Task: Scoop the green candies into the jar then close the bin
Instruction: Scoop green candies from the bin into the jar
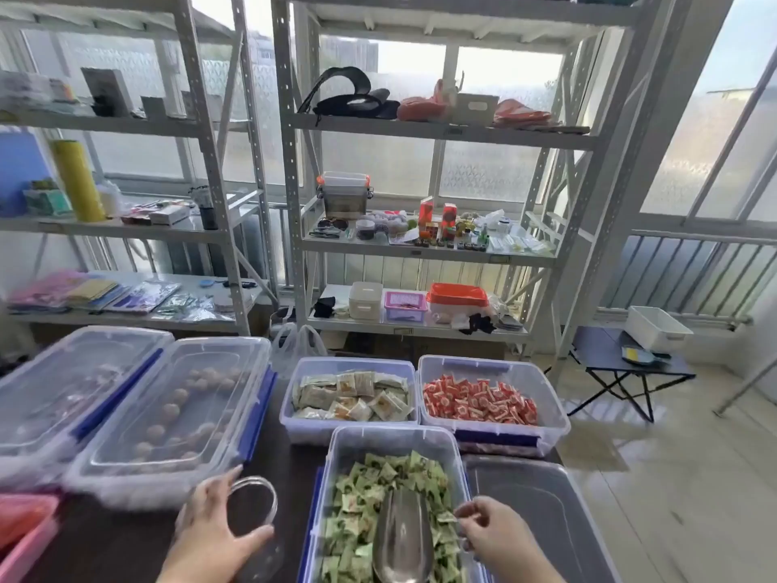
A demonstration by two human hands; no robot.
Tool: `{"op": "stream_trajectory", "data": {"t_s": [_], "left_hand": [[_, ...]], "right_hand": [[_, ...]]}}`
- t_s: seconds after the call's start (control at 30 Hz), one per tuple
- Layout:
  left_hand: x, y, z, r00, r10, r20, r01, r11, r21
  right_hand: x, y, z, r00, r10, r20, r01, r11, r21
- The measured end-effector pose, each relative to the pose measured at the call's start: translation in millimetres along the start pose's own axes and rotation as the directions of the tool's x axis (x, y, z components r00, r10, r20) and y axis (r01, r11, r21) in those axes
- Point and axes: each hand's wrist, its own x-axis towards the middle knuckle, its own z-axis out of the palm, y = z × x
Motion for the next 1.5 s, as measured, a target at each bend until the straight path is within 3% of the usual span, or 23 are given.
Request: {"op": "stream_trajectory", "data": {"t_s": [0.03,0.07,0.23,0.4,0.53,0.73,0.83,0.9,1.03,1.2,1.5], "left_hand": [[-7.2,14.4,-11.0,0.994,0.057,0.097,-0.056,0.998,-0.011],[-11.1,25.1,-22.1,0.989,0.016,0.149,-0.011,0.999,-0.036],[-16.7,20.8,-18.3,0.962,-0.047,0.269,0.074,0.993,-0.091],[-19.4,18.7,-11.3,0.980,-0.078,0.181,0.111,0.977,-0.180],[-18.2,19.3,-10.6,0.980,-0.119,0.159,0.152,0.965,-0.214],[-16.5,28.7,-17.0,0.990,-0.009,0.139,0.035,0.981,-0.189],[-16.1,34.3,-23.3,0.985,0.070,0.157,-0.045,0.987,-0.157],[-16.3,36.2,-27.0,0.979,0.098,0.181,-0.075,0.989,-0.131],[-13.8,32.3,-28.6,0.964,0.143,0.225,-0.124,0.988,-0.094],[-15.8,29.8,-26.6,0.951,0.163,0.262,-0.149,0.986,-0.072],[-23.1,26.9,-18.7,0.922,0.179,0.345,-0.174,0.984,-0.044]], "right_hand": [[6.6,1.4,9.5,1.000,-0.004,0.008,0.004,1.000,0.016],[6.6,-2.8,16.3,0.999,-0.007,0.033,0.007,1.000,0.002],[8.6,-3.3,64.4,0.985,0.044,0.167,-0.038,0.998,-0.040],[2.8,13.5,100.6,0.964,0.220,0.148,-0.184,0.957,-0.226],[-2.6,14.3,118.7,0.951,0.272,0.149,-0.228,0.939,-0.258],[-2.9,12.4,127.1,0.950,0.289,0.116,-0.266,0.948,-0.177],[-4.5,10.4,120.9,0.945,0.293,0.143,-0.313,0.937,0.153],[-9.3,6.3,109.5,0.946,0.287,0.151,-0.319,0.909,0.270],[-18.3,-2.9,75.6,0.983,0.179,0.036,-0.180,0.984,0.002],[-35.5,-12.6,31.8,0.981,0.165,0.099,-0.121,0.930,-0.347],[-42.4,-6.4,37.9,0.954,0.251,0.165,-0.179,0.916,-0.359]]}}
